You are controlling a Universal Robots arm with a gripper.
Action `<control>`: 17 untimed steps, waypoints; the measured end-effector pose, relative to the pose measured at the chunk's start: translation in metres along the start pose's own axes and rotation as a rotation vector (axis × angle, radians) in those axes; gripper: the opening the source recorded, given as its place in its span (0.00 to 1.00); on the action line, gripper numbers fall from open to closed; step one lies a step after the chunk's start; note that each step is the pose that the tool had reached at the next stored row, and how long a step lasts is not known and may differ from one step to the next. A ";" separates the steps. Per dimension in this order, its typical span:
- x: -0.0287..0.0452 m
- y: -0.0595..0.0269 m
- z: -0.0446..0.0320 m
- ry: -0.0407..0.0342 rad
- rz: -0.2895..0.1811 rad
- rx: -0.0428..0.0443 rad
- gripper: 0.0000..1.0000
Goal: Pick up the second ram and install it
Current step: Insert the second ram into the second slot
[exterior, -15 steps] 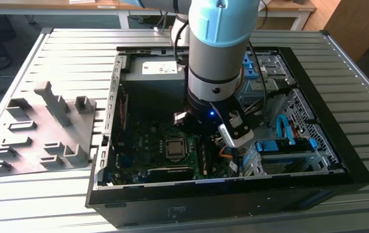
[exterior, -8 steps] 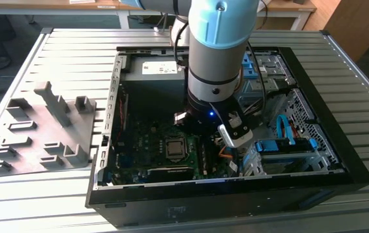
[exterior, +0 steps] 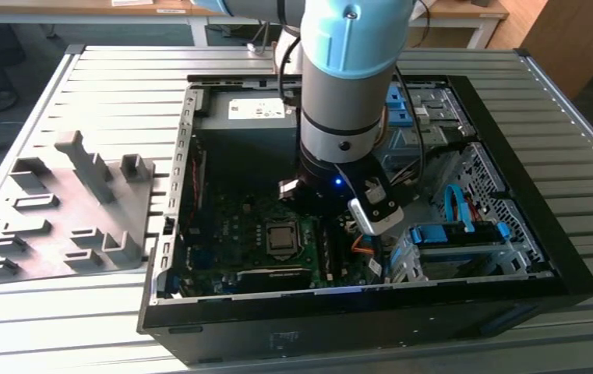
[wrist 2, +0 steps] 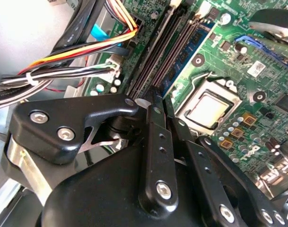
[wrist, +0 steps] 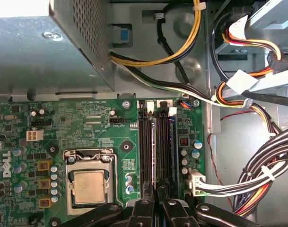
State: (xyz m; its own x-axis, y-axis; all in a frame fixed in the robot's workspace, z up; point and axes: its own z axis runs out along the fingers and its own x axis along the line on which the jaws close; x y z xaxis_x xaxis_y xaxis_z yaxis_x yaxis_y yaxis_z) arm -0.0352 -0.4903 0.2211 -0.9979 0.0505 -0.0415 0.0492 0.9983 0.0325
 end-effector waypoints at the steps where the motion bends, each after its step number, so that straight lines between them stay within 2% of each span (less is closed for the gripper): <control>1: 0.0001 0.0002 0.0005 -0.0001 0.000 -0.0003 0.14; 17: 0.0004 0.0023 0.0045 0.0004 -0.012 0.0001 0.14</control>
State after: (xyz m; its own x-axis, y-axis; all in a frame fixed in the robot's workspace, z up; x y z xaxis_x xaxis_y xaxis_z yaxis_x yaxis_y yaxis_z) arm -0.0352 -0.4878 0.2167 -0.9984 0.0382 -0.0414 0.0369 0.9988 0.0319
